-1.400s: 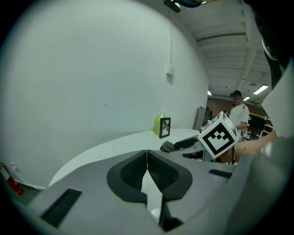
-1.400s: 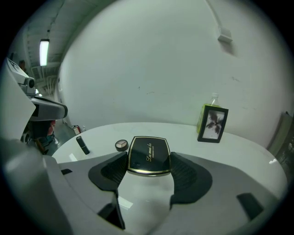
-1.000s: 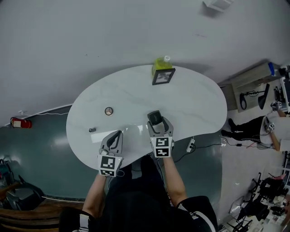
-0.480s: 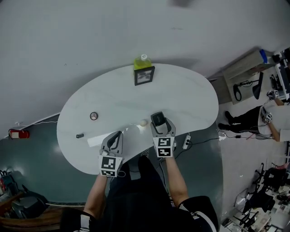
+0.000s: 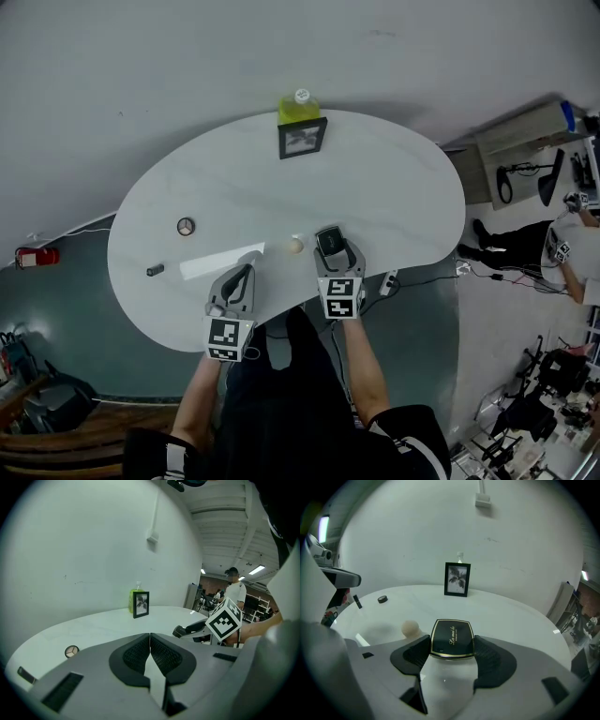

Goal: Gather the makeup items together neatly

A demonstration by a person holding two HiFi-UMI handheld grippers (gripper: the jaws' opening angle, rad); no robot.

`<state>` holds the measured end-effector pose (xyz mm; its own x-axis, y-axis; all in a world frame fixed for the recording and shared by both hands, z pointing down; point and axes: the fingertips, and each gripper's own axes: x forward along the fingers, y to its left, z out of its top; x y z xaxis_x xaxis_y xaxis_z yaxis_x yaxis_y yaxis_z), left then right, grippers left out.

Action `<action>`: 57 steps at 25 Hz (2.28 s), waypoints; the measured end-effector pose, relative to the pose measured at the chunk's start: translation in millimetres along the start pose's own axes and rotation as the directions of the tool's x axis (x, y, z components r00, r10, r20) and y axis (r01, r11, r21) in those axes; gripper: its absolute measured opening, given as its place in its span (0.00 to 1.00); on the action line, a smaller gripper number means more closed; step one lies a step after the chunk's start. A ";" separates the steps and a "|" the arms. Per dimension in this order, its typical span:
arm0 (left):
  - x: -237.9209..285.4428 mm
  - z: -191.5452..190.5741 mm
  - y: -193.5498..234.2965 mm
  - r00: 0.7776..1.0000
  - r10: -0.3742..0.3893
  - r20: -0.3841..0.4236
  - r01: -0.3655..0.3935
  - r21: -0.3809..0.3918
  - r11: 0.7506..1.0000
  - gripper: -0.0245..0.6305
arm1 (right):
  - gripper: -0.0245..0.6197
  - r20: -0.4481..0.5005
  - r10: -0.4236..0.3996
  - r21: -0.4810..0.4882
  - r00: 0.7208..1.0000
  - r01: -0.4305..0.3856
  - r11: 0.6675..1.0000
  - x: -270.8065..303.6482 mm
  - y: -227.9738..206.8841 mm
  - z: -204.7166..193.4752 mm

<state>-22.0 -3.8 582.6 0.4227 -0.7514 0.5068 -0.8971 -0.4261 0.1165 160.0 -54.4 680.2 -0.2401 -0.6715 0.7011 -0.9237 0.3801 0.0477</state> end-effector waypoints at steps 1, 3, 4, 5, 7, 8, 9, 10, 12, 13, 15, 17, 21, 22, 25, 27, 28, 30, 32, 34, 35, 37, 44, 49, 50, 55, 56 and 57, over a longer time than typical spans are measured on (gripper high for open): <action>2.1 -3.0 1.2 1.000 0.004 -0.005 -0.004 -0.007 1.000 0.07 | 0.51 -0.006 0.001 -0.001 1.000 -0.001 1.000 4.3 -0.2 -4.2; 6.1 -8.7 3.3 1.000 0.010 -0.014 -0.011 -0.021 1.000 0.07 | 0.51 -0.016 0.002 -0.001 1.000 -0.002 1.000 12.8 -0.9 -11.0; 7.7 -11.1 4.0 1.000 0.012 -0.018 -0.013 -0.026 1.000 0.07 | 0.51 -0.022 0.002 -0.001 1.000 -0.002 1.000 16.2 -1.3 -13.9; 8.9 -13.5 4.6 1.000 0.014 -0.023 -0.015 -0.030 0.999 0.07 | 0.51 -0.027 0.002 -0.001 1.000 -0.002 1.000 18.9 -1.7 -16.4; 10.5 -18.2 5.9 0.999 0.017 -0.031 -0.018 -0.034 0.999 0.07 | 0.51 -0.034 0.002 0.000 0.999 -0.002 1.000 23.0 -1.9 -20.4; 11.1 -20.1 6.5 0.999 0.018 -0.034 -0.019 -0.036 0.999 0.07 | 0.51 -0.035 0.003 0.003 0.999 -0.003 1.000 24.6 -1.8 -21.6; 11.5 -21.6 6.8 0.999 0.020 -0.036 -0.021 -0.038 0.999 0.07 | 0.51 -0.036 0.004 0.007 0.999 -0.004 1.000 25.9 -1.6 -22.1; 11.8 -22.8 6.8 0.999 0.021 -0.037 -0.023 -0.041 0.999 0.07 | 0.51 -0.036 0.005 0.011 0.999 -0.004 1.000 26.8 -1.5 -22.2; 11.9 -24.8 6.2 0.999 0.024 -0.040 -0.026 -0.047 0.999 0.07 | 0.51 -0.039 0.000 0.017 0.999 0.001 1.000 28.5 -1.6 -23.7; 12.0 -25.6 6.0 0.999 0.025 -0.042 -0.027 -0.049 0.998 0.07 | 0.51 -0.043 -0.003 0.018 0.999 0.004 1.000 29.6 -1.6 -25.4; 12.4 -26.8 6.6 0.999 0.026 -0.045 -0.028 -0.051 0.998 0.07 | 0.51 -0.043 -0.013 0.003 0.999 0.013 1.000 31.0 -1.1 -25.3; 12.0 -27.8 8.1 0.999 0.027 -0.047 -0.030 -0.052 0.998 0.07 | 0.51 -0.042 -0.024 -0.014 0.999 0.023 1.000 31.0 -0.4 -24.5; 11.1 -29.9 9.5 0.998 0.028 -0.052 -0.031 -0.057 0.998 0.07 | 0.51 -0.039 -0.033 -0.011 0.999 0.033 0.999 30.5 -0.3 -23.8; 11.0 -30.4 9.6 0.998 0.027 -0.053 -0.030 -0.057 0.998 0.07 | 0.51 -0.034 -0.036 -0.009 0.999 0.036 0.999 30.4 -0.4 -23.8; 10.6 -31.3 10.5 0.998 0.024 -0.056 -0.027 -0.055 0.998 0.07 | 0.51 -0.018 -0.052 -0.015 0.998 0.052 0.999 29.8 -0.1 -23.9; 9.8 -31.4 11.2 0.998 0.023 -0.057 -0.026 -0.054 0.998 0.07 | 0.51 -0.013 -0.061 -0.021 0.998 0.061 0.998 29.1 0.6 -24.5; 9.5 -31.4 11.6 0.998 0.023 -0.056 -0.026 -0.054 0.998 0.07 | 0.51 -0.012 -0.061 -0.022 0.998 0.061 0.998 29.0 1.2 -24.1; 9.5 -30.7 12.1 0.998 0.023 -0.054 -0.026 -0.052 0.998 0.07 | 0.51 -0.012 -0.053 -0.013 0.999 0.053 0.999 29.0 2.0 -22.4; 9.2 -29.0 12.2 0.998 0.023 -0.050 -0.026 -0.048 0.999 0.07 | 0.51 -0.007 -0.048 -0.006 0.999 0.048 0.999 27.9 1.8 -19.2; 7.6 -26.4 11.8 0.999 0.024 -0.043 -0.026 -0.045 0.999 0.07 | 0.51 0.005 -0.050 -0.003 0.999 0.050 0.999 23.9 1.3 -14.2; 6.3 -24.7 11.4 0.999 0.025 -0.040 -0.026 -0.043 0.999 0.07 | 0.51 0.014 -0.053 -0.002 0.998 0.054 0.999 20.6 0.8 -10.8; 3.3 -20.0 10.6 0.999 0.025 -0.030 -0.026 -0.036 0.999 0.07 | 0.51 0.036 -0.057 0.002 0.998 0.057 0.998 12.2 -0.4 -1.1; -15.5 13.5 5.9 0.999 0.029 0.034 -0.030 0.009 1.000 0.07 | 0.51 0.155 -0.016 0.017 0.988 0.014 1.000 -31.2 5.5 49.1; -35.6 40.5 3.1 0.996 0.043 0.080 -0.046 0.037 0.998 0.07 | 0.50 0.239 -0.010 0.011 0.971 0.007 1.000 -62.9 12.4 80.9; -39.7 45.5 3.1 0.995 0.045 0.088 -0.049 0.042 0.998 0.07 | 0.50 0.255 -0.006 0.009 0.967 0.004 1.000 -69.7 15.2 88.0; -59.5 70.9 8.5 0.987 0.072 0.147 -0.083 0.067 0.994 0.07 | 0.50 0.348 0.049 -0.011 0.936 -0.049 0.999 -98.1 36.2 122.8; -63.0 75.4 9.4 0.984 0.077 0.158 -0.089 0.068 0.994 0.07 | 0.50 0.358 0.057 -0.015 0.932 -0.055 0.998 -102.9 39.9 127.1; -66.1 79.4 10.4 0.982 0.082 0.168 -0.095 0.069 0.993 0.07 | 0.48 0.369 0.058 -0.019 0.928 -0.055 0.998 -107.6 42.9 131.4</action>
<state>-49.1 1.5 482.4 0.3632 -0.8576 0.3641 -0.9221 -0.3869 0.0085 107.0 -49.4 513.3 -0.3866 -0.8354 0.3908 -0.9033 0.4285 0.0224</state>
